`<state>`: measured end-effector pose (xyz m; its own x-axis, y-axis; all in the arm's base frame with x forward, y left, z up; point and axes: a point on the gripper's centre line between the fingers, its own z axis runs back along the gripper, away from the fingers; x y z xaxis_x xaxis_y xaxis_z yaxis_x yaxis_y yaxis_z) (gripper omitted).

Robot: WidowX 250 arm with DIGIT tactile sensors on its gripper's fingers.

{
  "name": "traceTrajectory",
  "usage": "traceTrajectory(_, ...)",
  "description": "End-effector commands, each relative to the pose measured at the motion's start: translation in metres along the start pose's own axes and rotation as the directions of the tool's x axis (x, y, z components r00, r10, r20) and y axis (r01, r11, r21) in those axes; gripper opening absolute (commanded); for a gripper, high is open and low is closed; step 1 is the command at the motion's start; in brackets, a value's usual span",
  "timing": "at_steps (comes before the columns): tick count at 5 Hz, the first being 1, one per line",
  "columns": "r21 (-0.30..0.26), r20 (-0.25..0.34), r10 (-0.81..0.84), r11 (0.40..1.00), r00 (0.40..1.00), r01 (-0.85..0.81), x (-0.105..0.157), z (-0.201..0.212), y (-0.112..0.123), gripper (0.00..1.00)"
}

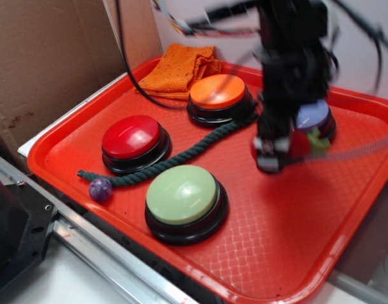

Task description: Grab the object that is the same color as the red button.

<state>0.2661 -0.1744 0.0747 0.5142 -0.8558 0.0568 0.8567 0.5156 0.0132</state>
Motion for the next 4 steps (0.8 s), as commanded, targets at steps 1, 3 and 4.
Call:
traceTrajectory(1,-0.029,0.021,0.469,0.883,0.883,-0.469,-0.052,0.093,0.01,0.0)
traceTrajectory(3,0.085,0.044,0.8,0.593,0.598,-0.801,-0.101,0.137,0.011,0.0)
traceTrajectory(4,0.1,0.026,0.829,0.553,0.558,-0.827,-0.1,0.134,0.012,0.0)
